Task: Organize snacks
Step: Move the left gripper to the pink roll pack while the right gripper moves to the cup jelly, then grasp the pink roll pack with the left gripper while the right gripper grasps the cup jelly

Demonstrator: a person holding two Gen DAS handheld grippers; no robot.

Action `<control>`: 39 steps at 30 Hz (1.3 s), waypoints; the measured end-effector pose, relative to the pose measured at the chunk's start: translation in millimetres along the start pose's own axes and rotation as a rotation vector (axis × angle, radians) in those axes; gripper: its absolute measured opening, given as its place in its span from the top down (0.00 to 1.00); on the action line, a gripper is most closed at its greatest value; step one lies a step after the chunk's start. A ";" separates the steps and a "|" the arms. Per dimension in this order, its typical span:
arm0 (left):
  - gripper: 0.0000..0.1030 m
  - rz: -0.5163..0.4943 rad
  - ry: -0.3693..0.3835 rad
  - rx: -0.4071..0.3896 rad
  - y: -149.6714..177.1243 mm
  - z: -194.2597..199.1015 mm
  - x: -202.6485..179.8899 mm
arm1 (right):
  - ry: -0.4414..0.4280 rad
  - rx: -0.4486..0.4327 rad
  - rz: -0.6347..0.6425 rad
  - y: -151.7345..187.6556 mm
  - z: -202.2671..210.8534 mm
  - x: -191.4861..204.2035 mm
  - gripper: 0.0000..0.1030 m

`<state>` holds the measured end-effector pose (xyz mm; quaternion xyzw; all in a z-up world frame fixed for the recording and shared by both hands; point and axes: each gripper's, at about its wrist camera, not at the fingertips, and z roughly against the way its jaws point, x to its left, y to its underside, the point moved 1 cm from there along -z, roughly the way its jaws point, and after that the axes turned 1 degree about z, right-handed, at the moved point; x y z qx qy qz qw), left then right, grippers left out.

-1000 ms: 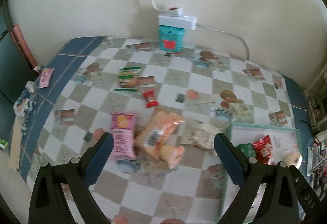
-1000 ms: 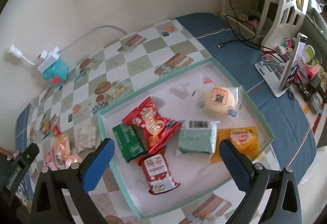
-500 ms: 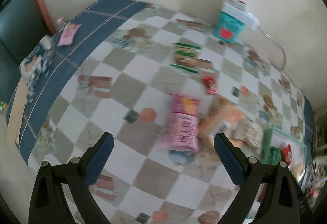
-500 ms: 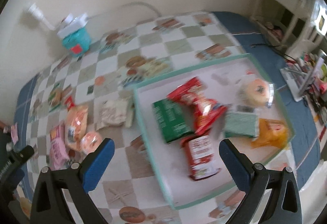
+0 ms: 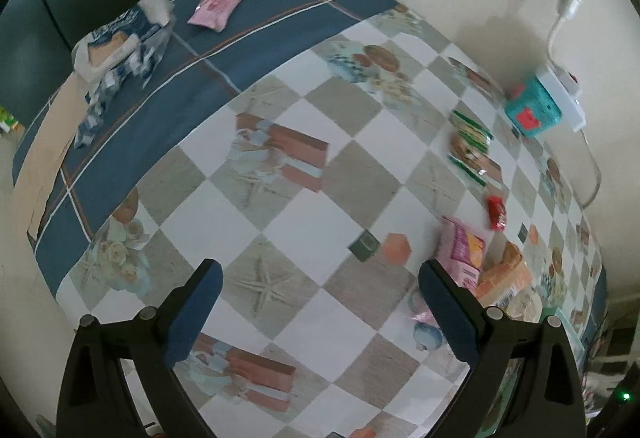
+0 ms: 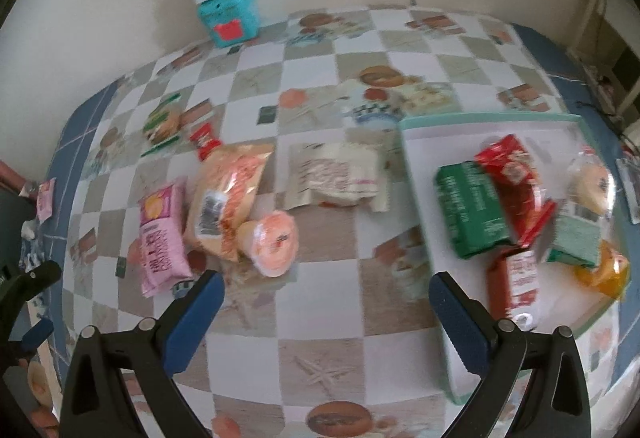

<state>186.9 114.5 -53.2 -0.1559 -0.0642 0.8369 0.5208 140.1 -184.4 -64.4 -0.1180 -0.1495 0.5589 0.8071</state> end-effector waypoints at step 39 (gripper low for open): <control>0.04 -0.310 0.102 0.034 9.0 -64.8 -112.4 | 0.046 -0.002 -0.025 -17.5 -66.1 11.0 0.00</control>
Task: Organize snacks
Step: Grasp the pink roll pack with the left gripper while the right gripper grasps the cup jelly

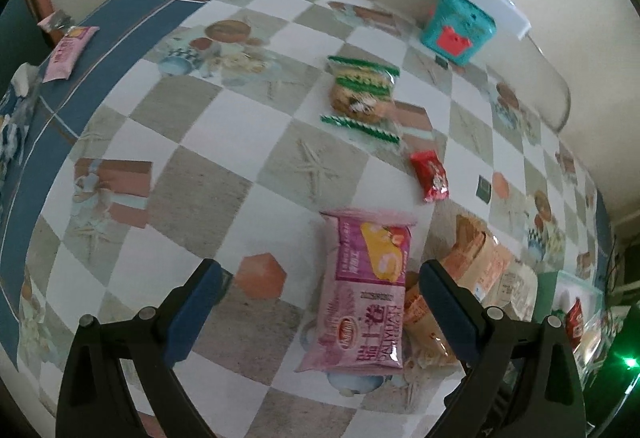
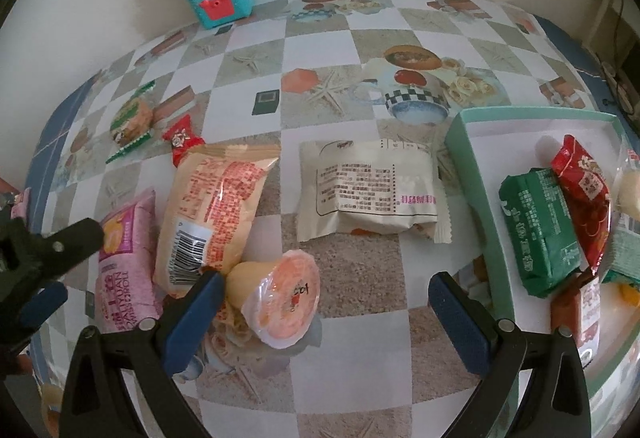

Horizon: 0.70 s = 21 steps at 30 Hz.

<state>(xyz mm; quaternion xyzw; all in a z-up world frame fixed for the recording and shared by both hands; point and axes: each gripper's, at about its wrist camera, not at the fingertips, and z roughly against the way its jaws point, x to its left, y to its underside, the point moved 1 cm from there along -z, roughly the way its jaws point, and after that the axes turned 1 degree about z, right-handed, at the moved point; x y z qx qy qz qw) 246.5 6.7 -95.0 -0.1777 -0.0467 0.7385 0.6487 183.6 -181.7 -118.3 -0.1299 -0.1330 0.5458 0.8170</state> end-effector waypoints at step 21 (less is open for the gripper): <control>0.19 -0.060 -0.020 0.041 8.4 -9.8 -22.9 | -0.029 -0.005 -0.003 2.0 1.7 -1.2 0.40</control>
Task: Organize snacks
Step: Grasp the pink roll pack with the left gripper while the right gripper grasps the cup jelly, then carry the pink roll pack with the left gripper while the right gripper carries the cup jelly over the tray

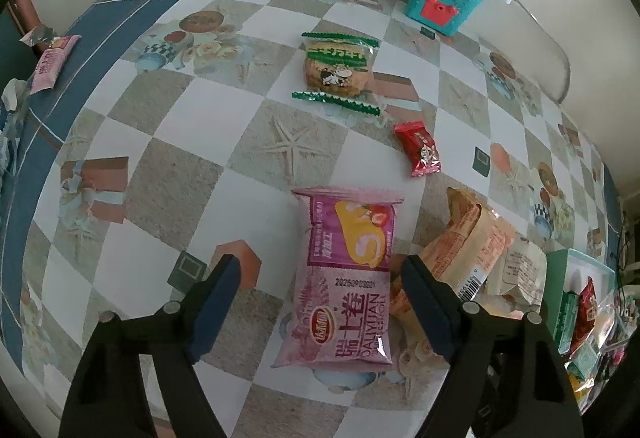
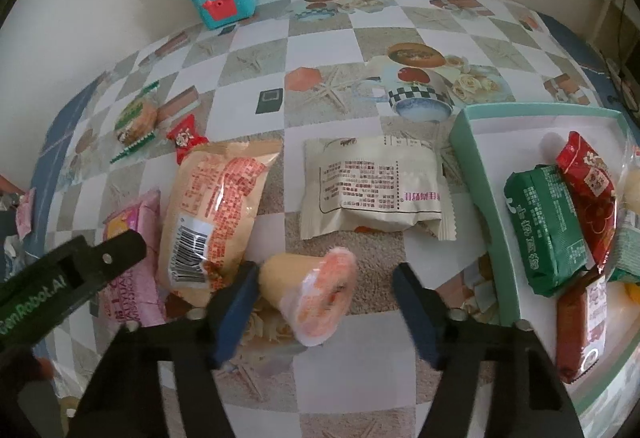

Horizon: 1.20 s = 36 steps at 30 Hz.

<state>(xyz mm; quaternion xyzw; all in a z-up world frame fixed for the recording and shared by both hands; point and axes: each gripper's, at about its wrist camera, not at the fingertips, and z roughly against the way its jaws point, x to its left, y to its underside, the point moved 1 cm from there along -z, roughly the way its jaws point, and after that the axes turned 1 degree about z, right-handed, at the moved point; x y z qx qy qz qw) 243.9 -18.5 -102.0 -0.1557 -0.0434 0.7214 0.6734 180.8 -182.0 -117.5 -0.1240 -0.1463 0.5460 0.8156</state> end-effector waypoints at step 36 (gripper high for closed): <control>0.60 -0.037 -0.021 -0.083 6.0 54.4 -3.6 | -0.072 -0.042 -0.002 -4.3 46.8 -10.2 0.50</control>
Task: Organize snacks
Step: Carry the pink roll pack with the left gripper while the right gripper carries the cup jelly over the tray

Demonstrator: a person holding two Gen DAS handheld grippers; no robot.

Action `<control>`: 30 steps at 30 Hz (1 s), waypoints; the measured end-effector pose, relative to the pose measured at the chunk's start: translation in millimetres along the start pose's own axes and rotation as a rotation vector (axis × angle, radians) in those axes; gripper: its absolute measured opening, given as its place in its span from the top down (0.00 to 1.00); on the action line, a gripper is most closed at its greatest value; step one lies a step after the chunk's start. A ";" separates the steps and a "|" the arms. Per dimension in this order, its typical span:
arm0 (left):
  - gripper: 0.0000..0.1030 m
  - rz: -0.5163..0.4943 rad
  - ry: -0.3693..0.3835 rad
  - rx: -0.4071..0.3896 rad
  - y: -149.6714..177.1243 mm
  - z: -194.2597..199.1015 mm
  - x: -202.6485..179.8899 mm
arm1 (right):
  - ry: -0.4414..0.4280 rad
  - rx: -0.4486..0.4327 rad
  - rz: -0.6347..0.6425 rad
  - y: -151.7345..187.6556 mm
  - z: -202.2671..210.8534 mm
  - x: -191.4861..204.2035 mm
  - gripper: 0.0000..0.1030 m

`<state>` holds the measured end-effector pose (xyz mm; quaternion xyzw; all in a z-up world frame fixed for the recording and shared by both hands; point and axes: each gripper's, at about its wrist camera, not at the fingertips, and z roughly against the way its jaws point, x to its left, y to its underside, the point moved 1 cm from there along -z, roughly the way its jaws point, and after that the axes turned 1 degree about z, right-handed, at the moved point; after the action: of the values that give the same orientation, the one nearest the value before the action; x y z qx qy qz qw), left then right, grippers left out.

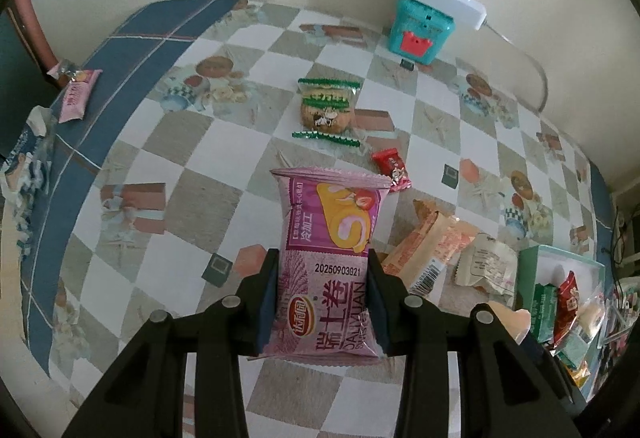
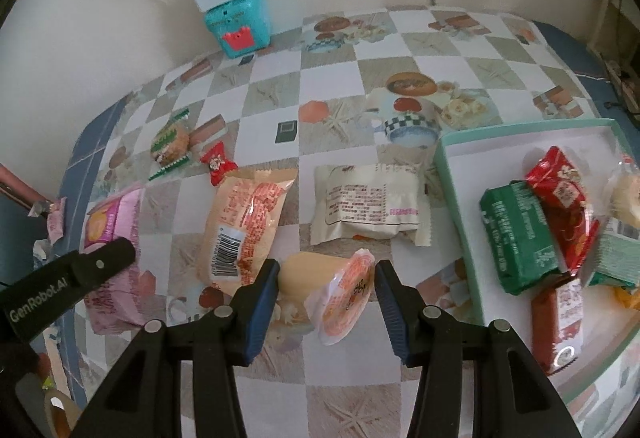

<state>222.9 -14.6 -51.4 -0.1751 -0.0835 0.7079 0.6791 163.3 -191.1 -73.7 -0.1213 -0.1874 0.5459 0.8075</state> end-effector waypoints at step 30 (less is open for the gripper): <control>0.60 -0.136 0.061 -0.073 55.0 56.9 -72.4 | 0.008 -0.038 -0.088 38.5 75.8 -70.0 0.50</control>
<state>152.2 -83.1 -8.7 -0.2151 -0.1001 0.6509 0.7211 74.7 -242.3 -32.8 -0.1304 -0.1999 0.5057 0.8291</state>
